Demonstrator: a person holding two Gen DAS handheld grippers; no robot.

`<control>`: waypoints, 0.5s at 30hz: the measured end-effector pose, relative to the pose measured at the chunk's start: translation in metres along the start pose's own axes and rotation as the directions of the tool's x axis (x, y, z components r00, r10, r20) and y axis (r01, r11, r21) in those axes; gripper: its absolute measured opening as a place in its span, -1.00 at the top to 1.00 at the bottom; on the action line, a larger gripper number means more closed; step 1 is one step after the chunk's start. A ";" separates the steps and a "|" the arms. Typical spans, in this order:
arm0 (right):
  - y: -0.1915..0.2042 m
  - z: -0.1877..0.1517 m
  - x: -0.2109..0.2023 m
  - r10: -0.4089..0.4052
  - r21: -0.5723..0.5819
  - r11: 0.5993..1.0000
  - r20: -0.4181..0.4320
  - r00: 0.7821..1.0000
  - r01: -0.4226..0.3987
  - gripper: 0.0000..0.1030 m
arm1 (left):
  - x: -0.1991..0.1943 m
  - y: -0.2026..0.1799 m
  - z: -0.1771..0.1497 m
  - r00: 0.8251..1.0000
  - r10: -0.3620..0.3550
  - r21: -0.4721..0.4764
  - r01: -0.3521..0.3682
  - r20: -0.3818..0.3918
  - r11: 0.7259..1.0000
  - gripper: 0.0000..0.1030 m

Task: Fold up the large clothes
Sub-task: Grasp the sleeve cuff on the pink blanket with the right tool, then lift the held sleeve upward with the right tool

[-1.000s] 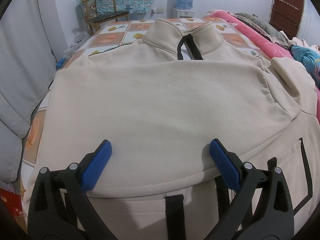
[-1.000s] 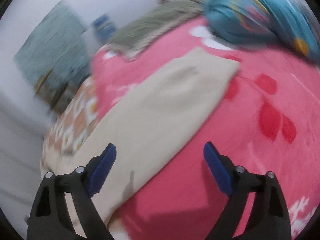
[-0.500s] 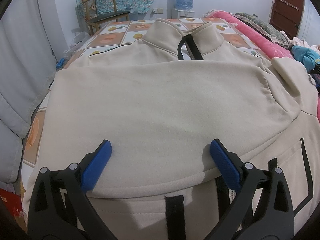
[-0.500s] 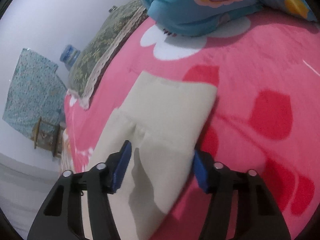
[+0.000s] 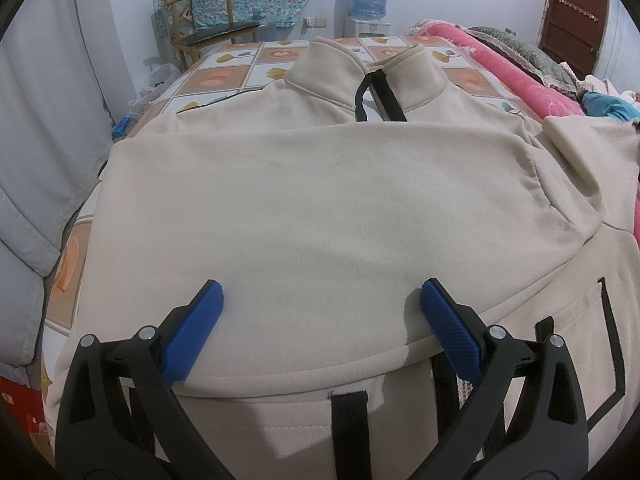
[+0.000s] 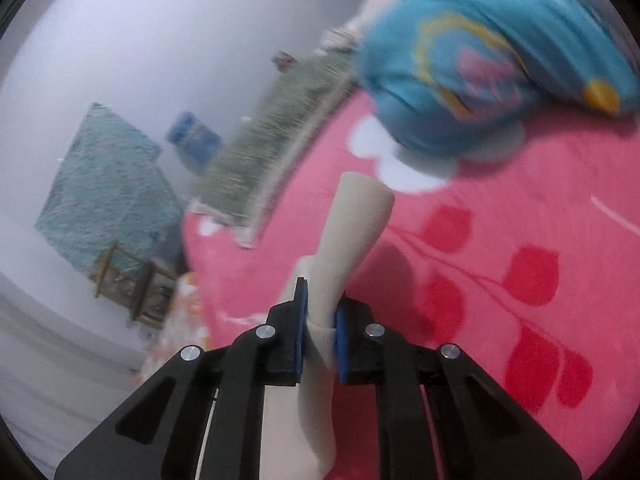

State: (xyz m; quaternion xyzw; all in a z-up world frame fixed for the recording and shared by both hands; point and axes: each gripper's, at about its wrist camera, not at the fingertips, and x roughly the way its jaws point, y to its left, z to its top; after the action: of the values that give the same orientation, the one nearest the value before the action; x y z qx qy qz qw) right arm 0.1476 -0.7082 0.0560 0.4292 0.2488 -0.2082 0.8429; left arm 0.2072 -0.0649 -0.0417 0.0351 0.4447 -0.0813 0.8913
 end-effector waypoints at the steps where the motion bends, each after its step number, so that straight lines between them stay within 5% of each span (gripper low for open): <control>1: 0.016 0.000 -0.012 0.021 -0.029 0.999 0.013 1.000 -0.021 0.76 | -0.003 0.002 0.001 1.000 0.007 -0.010 -0.007 0.000 1.000 -0.84; 7: 0.118 -0.019 -0.064 0.058 -0.259 0.965 0.069 0.996 -0.038 0.76 | -0.041 0.031 0.001 0.994 0.044 -0.094 -0.035 0.098 0.995 -0.78; 12: 0.201 -0.053 -0.099 0.119 -0.406 0.911 0.102 0.988 -0.068 0.76 | -0.032 0.071 -0.012 0.999 0.036 -0.178 -0.033 0.013 0.984 0.04; 15: 0.250 -0.081 -0.112 0.168 -0.484 0.869 0.104 0.980 -0.098 0.76 | -0.027 0.083 -0.019 0.999 0.034 -0.182 -0.031 0.011 0.983 0.31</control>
State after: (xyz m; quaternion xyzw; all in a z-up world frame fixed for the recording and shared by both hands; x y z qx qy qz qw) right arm 0.1811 -0.4895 0.2373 0.2087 0.2010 -0.1122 0.9505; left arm 0.1904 0.0220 -0.0322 -0.0397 0.4434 -0.0262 0.8951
